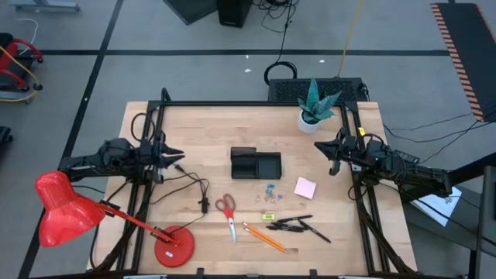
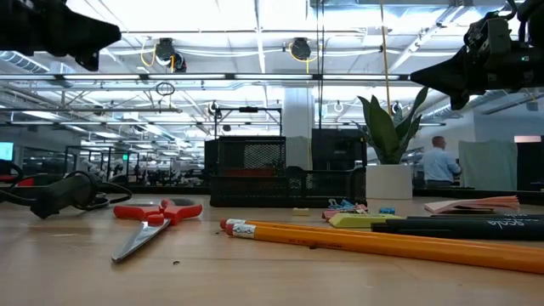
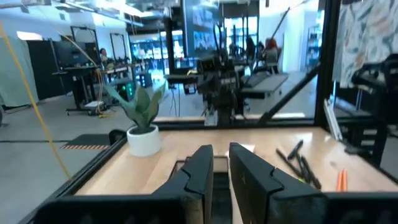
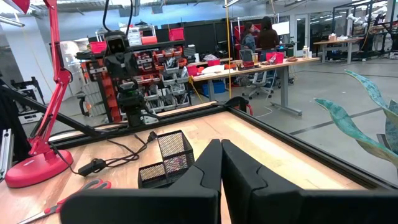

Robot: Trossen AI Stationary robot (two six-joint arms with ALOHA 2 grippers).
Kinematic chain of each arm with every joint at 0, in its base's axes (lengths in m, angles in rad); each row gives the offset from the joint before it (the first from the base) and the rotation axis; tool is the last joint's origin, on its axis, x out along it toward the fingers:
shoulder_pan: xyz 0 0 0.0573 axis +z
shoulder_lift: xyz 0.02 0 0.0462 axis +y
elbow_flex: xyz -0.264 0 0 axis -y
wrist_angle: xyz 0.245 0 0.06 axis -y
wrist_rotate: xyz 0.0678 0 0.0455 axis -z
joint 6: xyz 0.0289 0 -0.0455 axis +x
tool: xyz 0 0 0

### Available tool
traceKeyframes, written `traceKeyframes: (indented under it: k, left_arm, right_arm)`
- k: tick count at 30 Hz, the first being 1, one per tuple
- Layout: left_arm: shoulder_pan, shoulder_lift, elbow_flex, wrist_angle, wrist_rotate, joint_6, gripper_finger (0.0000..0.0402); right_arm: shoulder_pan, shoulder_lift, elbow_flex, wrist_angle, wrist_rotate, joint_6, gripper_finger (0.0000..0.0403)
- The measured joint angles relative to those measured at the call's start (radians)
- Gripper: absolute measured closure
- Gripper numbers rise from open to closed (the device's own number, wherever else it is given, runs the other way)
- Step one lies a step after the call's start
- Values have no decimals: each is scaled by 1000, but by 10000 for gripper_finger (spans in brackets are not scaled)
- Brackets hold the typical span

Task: Pick and place office supplies into organizer
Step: Put the black pen into the black desk organizer

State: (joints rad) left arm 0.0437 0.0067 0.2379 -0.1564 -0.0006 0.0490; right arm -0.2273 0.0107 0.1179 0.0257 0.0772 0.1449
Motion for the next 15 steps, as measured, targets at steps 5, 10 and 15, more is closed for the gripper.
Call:
traceKeyframes:
  k: [5, 10, 15]
  left_arm:
    - [0, 0, 0, 40, 0, -1, 339]
    - [0, 1, 0, 50, -1, -10, 339]
    - [0, 56, 0, 98, -5, -9, 339]
  right_arm:
    - [0, 0, 0, 0, 0, 0, 403]
    - [0, 0, 0, 14, 0, 0, 403]
    - [0, 0, 0, 14, 0, 0, 403]
